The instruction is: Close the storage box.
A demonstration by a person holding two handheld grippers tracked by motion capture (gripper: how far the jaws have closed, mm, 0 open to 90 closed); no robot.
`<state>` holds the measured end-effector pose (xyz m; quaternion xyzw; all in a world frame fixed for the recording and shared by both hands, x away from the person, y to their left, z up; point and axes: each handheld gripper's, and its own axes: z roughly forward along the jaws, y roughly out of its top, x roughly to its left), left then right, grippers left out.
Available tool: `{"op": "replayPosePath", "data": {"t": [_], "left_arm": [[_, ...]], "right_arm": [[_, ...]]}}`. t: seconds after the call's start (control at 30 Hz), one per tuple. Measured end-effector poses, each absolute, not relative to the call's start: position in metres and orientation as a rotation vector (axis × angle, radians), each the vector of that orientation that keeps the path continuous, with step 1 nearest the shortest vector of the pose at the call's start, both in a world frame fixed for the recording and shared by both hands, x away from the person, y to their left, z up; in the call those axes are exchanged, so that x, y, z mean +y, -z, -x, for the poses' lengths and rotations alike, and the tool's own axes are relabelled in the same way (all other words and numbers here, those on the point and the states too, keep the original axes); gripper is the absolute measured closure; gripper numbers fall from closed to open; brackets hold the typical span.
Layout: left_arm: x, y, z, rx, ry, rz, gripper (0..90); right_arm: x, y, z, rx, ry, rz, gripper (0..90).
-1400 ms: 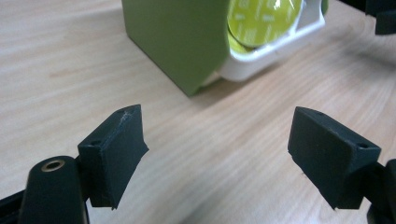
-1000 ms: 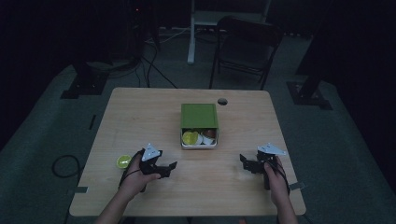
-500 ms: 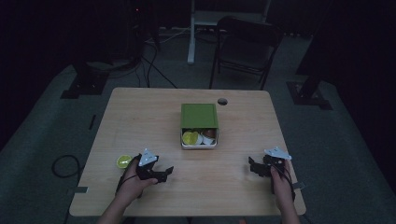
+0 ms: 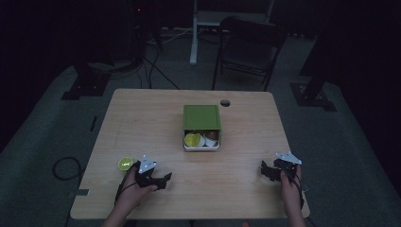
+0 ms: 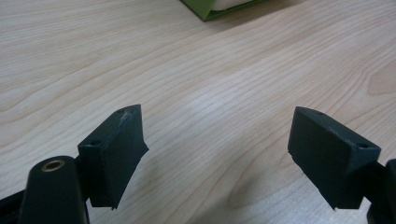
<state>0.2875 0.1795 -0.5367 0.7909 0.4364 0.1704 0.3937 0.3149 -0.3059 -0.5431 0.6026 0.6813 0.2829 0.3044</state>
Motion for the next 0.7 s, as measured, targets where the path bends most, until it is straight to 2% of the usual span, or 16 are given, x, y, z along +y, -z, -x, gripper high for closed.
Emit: {"op": "replayPosePath", "data": {"t": [0.7], "left_arm": [[0.1783,0.5457,-0.2809,1.166,-0.503,-2.109,17.9]], "right_arm": [[-0.3159,0.5507,-0.3153,1.768,-0.769,-1.743,11.2]]}}
